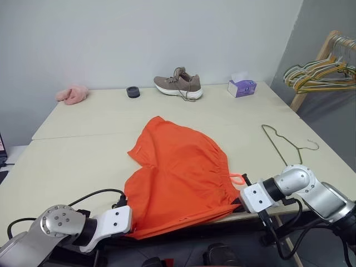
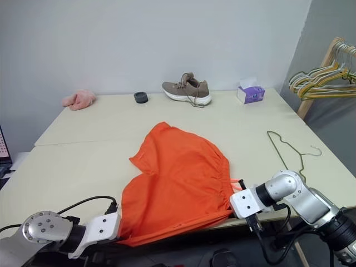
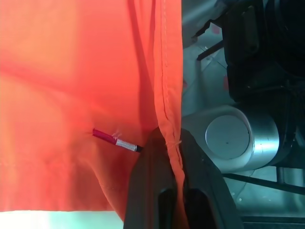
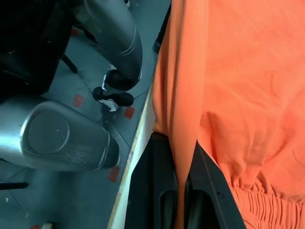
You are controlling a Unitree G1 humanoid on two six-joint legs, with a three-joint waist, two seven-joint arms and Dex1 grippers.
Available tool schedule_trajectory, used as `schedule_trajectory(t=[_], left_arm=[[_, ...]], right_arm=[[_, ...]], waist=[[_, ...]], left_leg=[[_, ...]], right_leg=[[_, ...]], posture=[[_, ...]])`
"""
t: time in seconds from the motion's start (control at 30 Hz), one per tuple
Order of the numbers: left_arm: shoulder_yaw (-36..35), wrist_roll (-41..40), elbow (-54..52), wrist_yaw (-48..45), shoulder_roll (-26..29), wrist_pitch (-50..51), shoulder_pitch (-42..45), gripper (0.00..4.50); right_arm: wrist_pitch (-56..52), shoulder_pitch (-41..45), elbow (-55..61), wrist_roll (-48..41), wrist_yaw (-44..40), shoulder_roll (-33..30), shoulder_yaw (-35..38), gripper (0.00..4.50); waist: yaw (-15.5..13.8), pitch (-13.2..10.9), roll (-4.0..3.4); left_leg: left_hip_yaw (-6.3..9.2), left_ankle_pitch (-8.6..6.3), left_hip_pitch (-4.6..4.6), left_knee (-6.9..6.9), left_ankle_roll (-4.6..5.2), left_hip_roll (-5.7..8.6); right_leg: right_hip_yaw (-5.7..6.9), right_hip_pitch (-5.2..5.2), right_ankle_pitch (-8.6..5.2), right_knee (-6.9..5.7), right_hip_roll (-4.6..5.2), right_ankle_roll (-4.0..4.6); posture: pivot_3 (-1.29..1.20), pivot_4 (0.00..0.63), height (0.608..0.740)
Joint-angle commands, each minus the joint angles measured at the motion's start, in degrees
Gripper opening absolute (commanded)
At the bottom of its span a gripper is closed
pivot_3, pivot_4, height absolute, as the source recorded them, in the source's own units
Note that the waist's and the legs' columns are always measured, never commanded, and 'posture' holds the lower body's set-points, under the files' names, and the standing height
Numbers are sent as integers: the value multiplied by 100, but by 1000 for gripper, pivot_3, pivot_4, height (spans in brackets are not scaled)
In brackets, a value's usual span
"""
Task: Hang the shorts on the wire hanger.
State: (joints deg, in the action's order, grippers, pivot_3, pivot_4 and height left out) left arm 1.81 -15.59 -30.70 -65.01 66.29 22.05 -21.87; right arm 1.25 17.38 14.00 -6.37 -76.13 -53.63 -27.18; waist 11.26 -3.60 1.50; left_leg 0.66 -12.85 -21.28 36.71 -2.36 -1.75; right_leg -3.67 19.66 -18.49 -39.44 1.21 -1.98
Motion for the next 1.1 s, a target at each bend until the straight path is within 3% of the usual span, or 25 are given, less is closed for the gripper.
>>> schedule_trajectory(t=[0.03,0.13,0.43,0.5,0.63,0.77,0.97,1.1], left_arm=[[-141,-200,-219,-62,28,329,-82,208],[-184,-257,-290,-65,8,445,-141,940],[-581,-731,-414,-122,-204,663,-178,3822],[-695,-891,-430,-122,-276,751,-98,4435],[-833,-1342,-479,-79,-500,932,238,4473],[-732,-1507,-402,410,-1176,811,1045,4473],[-31,-1282,-68,763,-1980,853,2608,4473],[408,-1171,306,660,-2231,855,3356,4473]], right_arm=[[-257,-6,227,-75,-144,-103,226,475],[-333,-7,277,-42,-232,-101,236,1291],[-1041,-66,564,-751,-436,-103,672,4500],[-1414,-92,653,-1073,-341,-59,889,4500],[-2297,-110,659,-1861,227,235,1624,4500],[-2724,-125,354,-2055,1314,816,2381,4500],[-3015,-274,-510,-1408,3955,1852,3557,4500],[-3037,-503,-803,-966,4915,2030,3936,4500]], waist=[[-1,-1,0],[-1,-2,1],[-12,-3,1],[-12,-2,3],[-11,-2,5],[-12,1,9],[-16,22,27],[23,23,23]], left_leg=[[0,-1,-1,-1,-1,0],[0,-2,0,-6,-2,0],[1,-2,-1,-26,-2,0],[1,-2,-2,-33,-3,0],[2,-3,-3,-41,-3,1],[1,-3,-4,-43,-3,5],[5,-1,-53,-23,-2,12],[-28,-5,-82,-26,3,19]], right_leg=[[0,0,0,2,0,0],[1,0,0,8,0,0],[2,-2,0,33,2,0],[3,-2,1,39,1,-1],[5,0,2,42,-1,-3],[2,-1,18,45,-9,-32],[-2,6,39,45,-16,-66],[-34,43,41,47,-15,-71]], posture=[[-180,0,740],[-178,0,740],[-171,0,740],[-175,0,740],[-183,0,740],[-203,0,740],[-236,0,740],[-260,0,740]])
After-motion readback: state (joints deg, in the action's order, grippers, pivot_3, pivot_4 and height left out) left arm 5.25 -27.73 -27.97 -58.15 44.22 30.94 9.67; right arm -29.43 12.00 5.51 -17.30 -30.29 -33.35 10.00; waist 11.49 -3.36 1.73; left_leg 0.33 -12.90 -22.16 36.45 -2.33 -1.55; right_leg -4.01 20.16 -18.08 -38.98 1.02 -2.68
